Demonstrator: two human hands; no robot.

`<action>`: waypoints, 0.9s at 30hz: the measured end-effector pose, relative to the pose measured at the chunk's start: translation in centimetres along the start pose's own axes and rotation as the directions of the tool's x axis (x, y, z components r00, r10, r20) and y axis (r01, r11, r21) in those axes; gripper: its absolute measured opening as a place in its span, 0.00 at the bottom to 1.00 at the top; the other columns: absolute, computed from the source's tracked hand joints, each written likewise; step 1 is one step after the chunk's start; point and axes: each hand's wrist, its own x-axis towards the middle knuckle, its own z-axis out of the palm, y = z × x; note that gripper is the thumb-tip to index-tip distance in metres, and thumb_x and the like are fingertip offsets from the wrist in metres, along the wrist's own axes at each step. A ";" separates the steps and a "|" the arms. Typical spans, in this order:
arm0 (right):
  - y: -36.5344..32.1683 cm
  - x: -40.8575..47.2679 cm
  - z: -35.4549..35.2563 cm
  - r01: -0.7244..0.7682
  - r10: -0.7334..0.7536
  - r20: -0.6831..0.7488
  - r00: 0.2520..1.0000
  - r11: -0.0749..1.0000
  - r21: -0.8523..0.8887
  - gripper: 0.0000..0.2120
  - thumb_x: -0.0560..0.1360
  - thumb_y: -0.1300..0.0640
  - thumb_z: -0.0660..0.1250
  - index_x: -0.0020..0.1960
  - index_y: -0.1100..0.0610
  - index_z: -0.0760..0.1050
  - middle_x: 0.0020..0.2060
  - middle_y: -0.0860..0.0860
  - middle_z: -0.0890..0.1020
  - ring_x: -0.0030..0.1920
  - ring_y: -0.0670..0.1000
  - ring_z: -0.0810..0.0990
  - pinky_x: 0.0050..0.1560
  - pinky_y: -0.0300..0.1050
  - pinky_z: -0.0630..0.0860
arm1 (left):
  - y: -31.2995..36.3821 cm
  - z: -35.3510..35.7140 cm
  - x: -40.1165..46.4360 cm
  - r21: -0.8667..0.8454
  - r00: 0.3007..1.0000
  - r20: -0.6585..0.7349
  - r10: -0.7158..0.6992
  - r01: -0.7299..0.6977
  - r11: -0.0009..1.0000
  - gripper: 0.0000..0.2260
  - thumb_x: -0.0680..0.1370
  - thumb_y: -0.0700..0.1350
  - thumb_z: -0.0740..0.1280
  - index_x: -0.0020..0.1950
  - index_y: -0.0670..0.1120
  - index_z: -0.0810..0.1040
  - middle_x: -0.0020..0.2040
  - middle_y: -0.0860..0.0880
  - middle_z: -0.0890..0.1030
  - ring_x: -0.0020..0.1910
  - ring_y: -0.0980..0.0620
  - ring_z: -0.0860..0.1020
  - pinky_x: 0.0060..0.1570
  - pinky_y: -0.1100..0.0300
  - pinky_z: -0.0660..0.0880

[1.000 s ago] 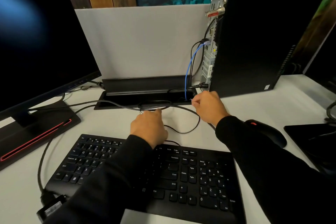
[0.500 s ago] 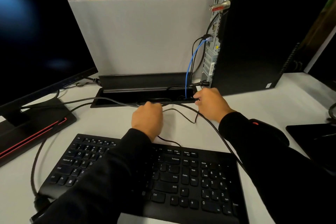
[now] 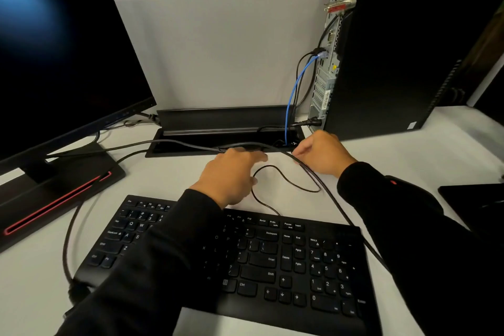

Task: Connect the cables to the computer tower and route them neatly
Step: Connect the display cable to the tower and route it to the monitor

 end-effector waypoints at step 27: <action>-4.8 -4.3 2.9 0.144 -0.190 -0.178 0.966 0.959 -0.245 0.18 0.80 0.49 0.69 0.69 0.51 0.74 0.59 0.52 0.75 0.62 0.54 0.73 0.60 0.52 0.77 | -3.4 0.5 -0.9 -0.097 0.854 -0.509 -0.104 0.063 0.993 0.15 0.78 0.47 0.69 0.65 0.48 0.81 0.57 0.47 0.82 0.58 0.44 0.76 0.56 0.50 0.77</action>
